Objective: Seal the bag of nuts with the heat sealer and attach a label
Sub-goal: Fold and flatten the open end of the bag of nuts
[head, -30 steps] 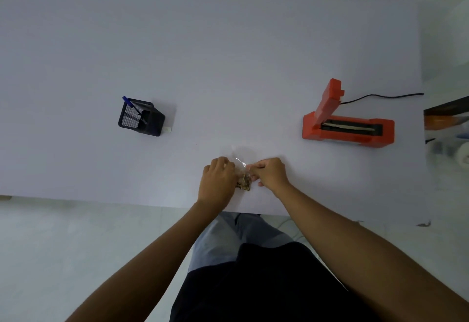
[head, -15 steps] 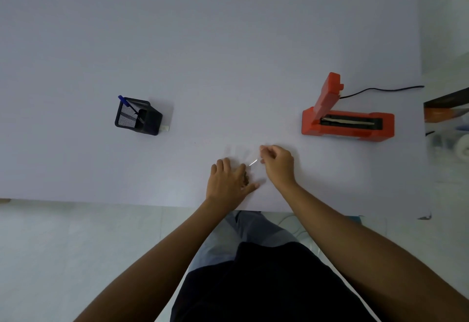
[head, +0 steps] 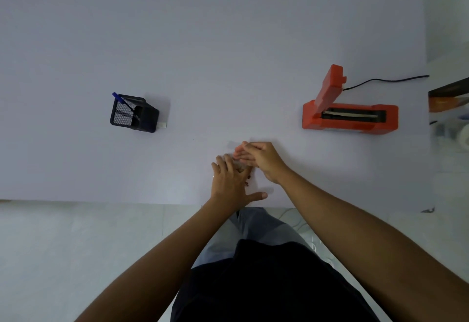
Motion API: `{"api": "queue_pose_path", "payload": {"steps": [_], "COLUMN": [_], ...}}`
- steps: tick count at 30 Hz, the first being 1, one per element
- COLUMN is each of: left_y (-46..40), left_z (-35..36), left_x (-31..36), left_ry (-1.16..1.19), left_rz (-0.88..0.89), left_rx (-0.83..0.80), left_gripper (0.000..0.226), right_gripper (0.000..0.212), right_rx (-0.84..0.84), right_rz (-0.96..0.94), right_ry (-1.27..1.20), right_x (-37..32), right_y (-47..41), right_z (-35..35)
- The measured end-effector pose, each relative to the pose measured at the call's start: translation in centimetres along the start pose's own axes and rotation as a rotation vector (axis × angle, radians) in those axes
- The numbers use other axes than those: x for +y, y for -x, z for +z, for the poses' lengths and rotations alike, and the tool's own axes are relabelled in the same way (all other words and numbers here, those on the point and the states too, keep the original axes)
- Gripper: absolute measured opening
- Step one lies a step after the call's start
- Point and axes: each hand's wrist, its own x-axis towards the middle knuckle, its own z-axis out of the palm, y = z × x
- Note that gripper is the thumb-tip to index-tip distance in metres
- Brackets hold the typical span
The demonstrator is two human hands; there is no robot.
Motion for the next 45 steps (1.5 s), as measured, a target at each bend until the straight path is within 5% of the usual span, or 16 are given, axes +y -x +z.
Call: {"api": "queue_pose_path", "payload": {"steps": [14, 20, 24, 36, 45], "left_y": [0.0, 0.1, -0.1, -0.1, -0.5], "left_z": [-0.8, -0.9, -1.1, -1.3, -1.6], "left_x": [0.0, 0.0, 0.1, -0.1, 0.3], "left_ry": [-0.02, -0.019, -0.021, 0.014, -0.041], "left_rz": [0.035, 0.033, 0.03, 0.038, 0.085], "left_rx": [-0.079, -0.095, -0.11, -0.09, -0.123], "left_gripper": [0.11, 0.109, 0.11, 0.108, 0.113], "right_gripper": [0.035, 0.033, 0.031, 0.034, 0.04], "right_rx": [0.146, -0.155, -0.188, -0.053, -0.034], "right_rz": [-0.117, 0.014, 0.041, -0.07, -0.046], "right_ry": [-0.052, 0.281, 0.383, 0.085, 0.034], "right_x": [-2.1, -3.9, -3.5, -5.6, 0.0], "right_y": [-3.1, -3.0, -3.7, -6.0, 0.1], "right_z": [-1.7, -1.7, -0.4, 0.7, -2.0]}}
